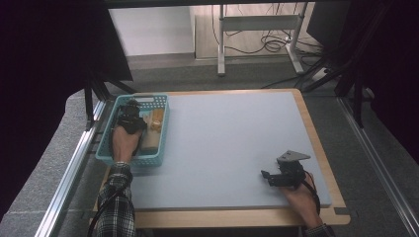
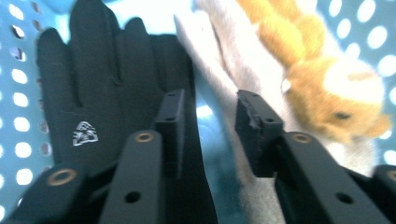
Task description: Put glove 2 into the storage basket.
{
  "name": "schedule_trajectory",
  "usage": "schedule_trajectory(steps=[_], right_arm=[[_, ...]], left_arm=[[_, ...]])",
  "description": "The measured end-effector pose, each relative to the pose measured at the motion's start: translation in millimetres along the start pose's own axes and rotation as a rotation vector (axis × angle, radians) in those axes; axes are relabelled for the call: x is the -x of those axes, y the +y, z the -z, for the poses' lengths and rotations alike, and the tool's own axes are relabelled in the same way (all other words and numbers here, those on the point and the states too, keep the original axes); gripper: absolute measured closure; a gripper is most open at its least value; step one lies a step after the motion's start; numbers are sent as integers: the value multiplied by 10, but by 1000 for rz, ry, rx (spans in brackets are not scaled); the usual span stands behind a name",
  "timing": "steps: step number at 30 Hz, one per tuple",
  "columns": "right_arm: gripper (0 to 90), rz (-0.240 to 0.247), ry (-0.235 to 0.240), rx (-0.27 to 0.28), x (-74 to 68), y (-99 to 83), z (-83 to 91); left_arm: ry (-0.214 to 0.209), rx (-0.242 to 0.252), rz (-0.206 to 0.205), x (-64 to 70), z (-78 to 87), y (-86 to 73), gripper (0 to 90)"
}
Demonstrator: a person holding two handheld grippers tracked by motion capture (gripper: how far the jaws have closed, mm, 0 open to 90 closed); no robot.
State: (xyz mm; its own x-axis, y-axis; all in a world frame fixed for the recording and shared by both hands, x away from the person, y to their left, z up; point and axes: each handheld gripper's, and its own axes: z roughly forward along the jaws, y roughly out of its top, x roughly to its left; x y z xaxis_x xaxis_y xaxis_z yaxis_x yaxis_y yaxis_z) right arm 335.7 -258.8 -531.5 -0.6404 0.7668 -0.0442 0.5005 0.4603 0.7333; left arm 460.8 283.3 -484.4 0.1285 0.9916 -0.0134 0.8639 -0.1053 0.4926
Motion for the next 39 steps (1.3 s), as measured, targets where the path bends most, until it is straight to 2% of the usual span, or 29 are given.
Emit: schedule_trajectory(steps=[3,10,19,23,26,39], right_arm=[[190,1,0,0,1,0,0],[190,0,0,0,0,0,0],[190,1,-1,0,0,0,0],[190,1,0,0,0,0,0],[190,0,0,0,-1,0,0],[190,0,0,0,-1,0,0]], left_arm=[[-6,23,15,-40,65,2,534],[-41,69,29,-95,143,-29,406],[-118,130,50,-157,242,-99,261],[-149,158,59,-179,296,-131,218],[-175,174,49,-196,346,-160,189],[-188,198,17,-190,443,-245,118]])
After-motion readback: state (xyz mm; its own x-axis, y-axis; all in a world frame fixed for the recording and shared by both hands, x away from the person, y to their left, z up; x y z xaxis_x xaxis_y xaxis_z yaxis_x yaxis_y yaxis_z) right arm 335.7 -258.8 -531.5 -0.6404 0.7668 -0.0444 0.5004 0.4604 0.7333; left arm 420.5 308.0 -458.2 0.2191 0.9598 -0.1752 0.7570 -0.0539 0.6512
